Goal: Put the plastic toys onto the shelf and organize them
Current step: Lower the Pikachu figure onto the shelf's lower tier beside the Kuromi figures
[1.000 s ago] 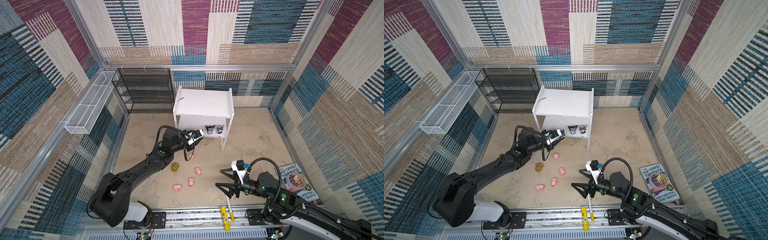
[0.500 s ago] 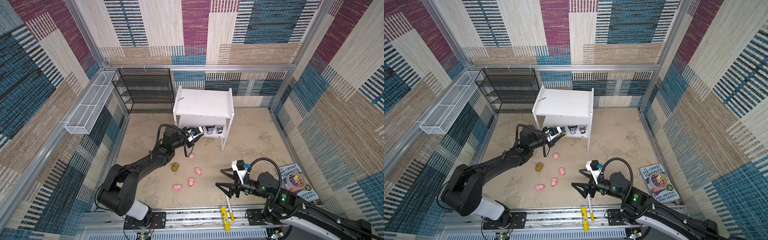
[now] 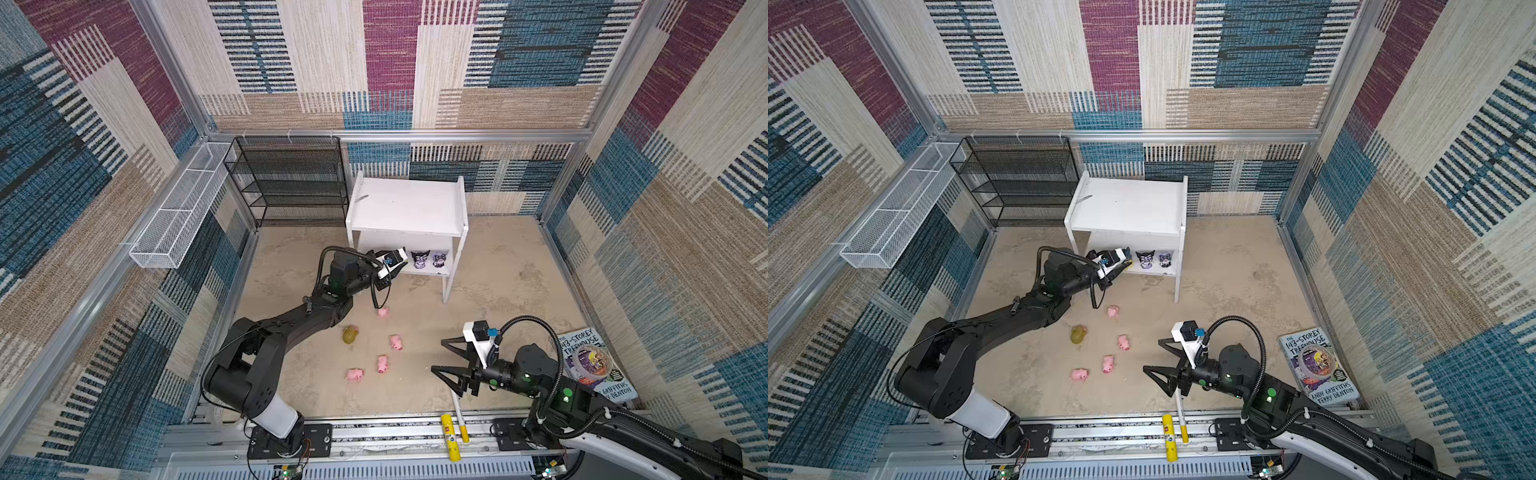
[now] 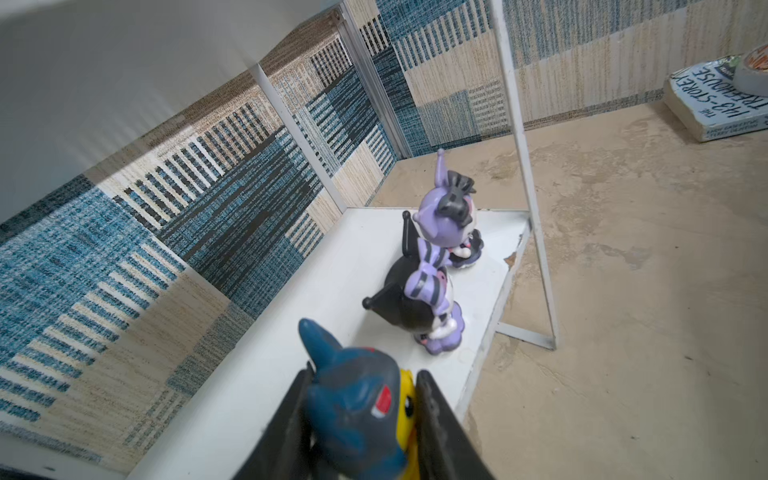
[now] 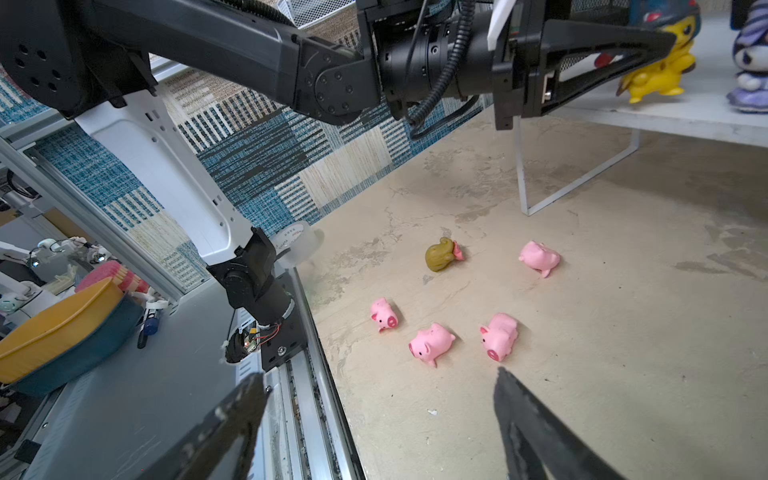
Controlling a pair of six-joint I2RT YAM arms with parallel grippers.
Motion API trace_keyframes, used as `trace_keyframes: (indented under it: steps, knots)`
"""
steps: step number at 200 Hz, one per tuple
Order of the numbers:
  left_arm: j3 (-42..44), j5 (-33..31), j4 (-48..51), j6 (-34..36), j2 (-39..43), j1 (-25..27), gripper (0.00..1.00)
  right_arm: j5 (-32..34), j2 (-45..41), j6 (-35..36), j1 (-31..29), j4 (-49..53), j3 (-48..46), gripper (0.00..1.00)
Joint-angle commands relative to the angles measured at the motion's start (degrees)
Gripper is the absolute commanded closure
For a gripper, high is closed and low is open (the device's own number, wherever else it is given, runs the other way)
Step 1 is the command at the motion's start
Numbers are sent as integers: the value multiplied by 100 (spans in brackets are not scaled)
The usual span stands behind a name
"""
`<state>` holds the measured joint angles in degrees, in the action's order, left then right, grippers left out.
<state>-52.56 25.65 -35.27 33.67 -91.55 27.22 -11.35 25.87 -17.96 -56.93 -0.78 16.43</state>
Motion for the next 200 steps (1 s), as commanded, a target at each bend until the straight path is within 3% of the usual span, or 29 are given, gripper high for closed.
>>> trace_keyframes:
  steps: [1, 200]
  knots:
    - [-95, 45, -358, 44, -77, -15, 90, 49, -26, -87, -3, -48, -8, 13]
    - [-273, 177, -304, 57, -302, -69, 82, 69, -276, -182, 0, -14, -109, 13]
